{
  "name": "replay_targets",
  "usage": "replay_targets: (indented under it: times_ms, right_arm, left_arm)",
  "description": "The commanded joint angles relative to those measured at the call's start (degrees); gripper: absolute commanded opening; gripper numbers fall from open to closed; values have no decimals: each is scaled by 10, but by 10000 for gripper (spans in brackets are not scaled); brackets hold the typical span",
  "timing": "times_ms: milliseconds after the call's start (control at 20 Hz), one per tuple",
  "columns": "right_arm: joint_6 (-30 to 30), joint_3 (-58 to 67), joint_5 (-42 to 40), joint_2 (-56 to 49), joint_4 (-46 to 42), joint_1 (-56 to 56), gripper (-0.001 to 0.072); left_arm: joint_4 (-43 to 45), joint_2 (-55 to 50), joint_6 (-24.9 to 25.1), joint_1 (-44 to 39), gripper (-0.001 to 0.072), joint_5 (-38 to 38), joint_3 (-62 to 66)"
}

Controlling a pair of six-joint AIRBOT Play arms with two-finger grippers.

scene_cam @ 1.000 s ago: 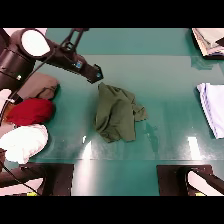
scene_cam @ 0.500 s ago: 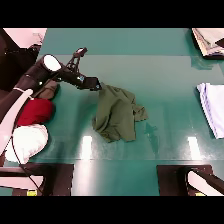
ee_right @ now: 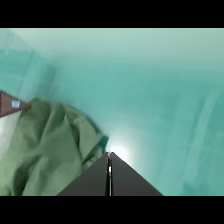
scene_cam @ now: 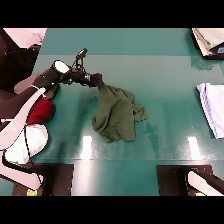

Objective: Fold the shirts.

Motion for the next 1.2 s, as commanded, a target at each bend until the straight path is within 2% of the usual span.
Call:
replay_targets:
  times_ms: [0, 50, 150, 250, 300, 350, 400, 500, 700, 850, 950, 1050, 1150]
  right_arm:
    - [5, -59, 2, 0, 28, 1, 19]
    - [5, -80, 3, 0, 36, 1, 19]
    - [5, -132, 8, 8, 38, 1, 19]
    - [5, -205, 7, 27, 38, 1, 23]
    - [5, -252, 10, 39, 43, 1, 153]
    - [5, -298, 10, 50, 49, 5, 445]
    - [5, -352, 4, 60, 58, 16, 583]
    - [-9, -455, -36, 69, 85, 62, 579]
    - [-71, -589, -200, 24, 183, 218, 576]
    - [-106, -580, -303, -55, 221, 313, 575]
    - [-108, -539, -353, -106, 221, 345, 575]
    - [-108, -497, -364, -153, 221, 351, 573]
    - [-108, -458, -349, -195, 221, 351, 493]
  left_arm:
    - [-5, -4, 3, 0, 53, 17, 2]
    - [1, -4, 3, 1, 26, 12, 2]
    - [36, -2, 2, 5, 24, -19, 9]
    - [90, -1, -17, 23, 25, -90, 47]
    - [114, 5, -23, 33, 24, -118, 67]
    - [138, 20, -23, 43, 24, -134, 82]
    - [156, 41, -23, 49, 24, -138, 89]
    - [186, 88, -22, 55, 25, -131, 90]
    - [202, 133, -12, 55, 26, -157, 89]
    - [202, 133, -12, 55, 26, -196, 87]
    - [202, 133, -12, 55, 25, -207, 87]
    - [202, 133, -12, 55, 25, -208, 87]
    - [202, 133, -12, 55, 26, -208, 87]
